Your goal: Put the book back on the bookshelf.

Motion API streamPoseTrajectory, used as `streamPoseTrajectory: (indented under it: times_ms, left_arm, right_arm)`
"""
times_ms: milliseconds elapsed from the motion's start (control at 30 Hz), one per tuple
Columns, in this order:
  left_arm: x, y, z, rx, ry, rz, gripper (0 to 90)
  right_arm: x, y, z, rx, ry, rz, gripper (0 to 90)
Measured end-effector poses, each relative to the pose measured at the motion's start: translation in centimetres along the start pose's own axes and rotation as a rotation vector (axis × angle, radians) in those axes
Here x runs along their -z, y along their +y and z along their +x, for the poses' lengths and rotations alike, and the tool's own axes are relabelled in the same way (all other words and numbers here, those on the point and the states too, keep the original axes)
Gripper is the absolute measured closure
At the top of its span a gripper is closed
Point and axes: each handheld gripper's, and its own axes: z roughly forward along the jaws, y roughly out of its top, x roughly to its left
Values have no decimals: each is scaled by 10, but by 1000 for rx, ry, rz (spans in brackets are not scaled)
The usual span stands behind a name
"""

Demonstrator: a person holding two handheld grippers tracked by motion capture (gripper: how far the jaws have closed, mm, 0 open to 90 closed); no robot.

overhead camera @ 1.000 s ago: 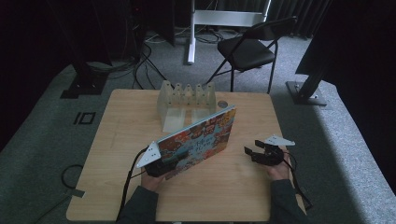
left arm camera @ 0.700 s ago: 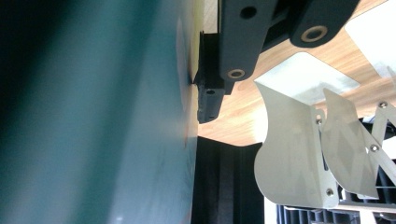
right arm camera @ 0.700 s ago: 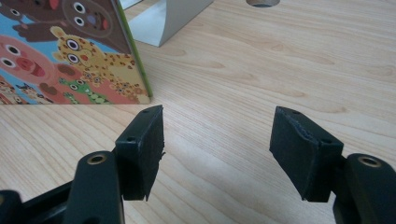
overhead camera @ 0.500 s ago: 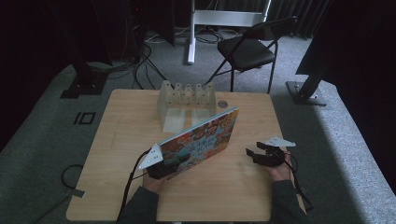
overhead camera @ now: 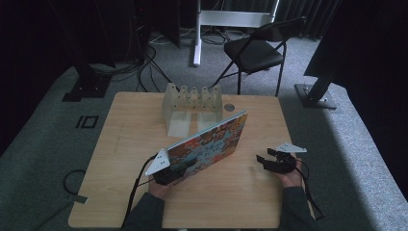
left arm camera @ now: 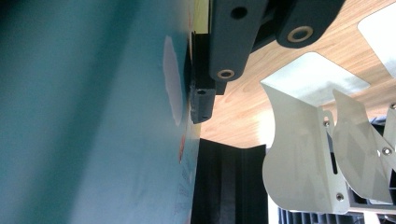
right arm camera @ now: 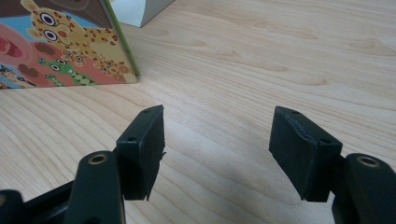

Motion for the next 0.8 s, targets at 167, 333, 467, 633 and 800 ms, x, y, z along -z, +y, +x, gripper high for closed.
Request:
streamPoseTrajectory:
  times_ms: [167,333,467,633,800]
  left_arm:
    - [-2,-2,0,6,2,3,749]
    - [-4,-4,0,9,5,4,758]
    - [-5,-3,-2,4,5,8,776]
    - [-5,-3,-4,-7,9,13,783]
    - [-4,-2,-7,-12,23,17,789]
  right_arm:
    - [-1,-1,-1,-3,-1,5,354]
    - [-1,-3,-3,-8,-3,6,354]
    - [-2,-4,-4,-5,-13,17,355]
    - [-4,-6,-2,10,-26,34,355]
    - [-7,-9,0,43,-62,73,354]
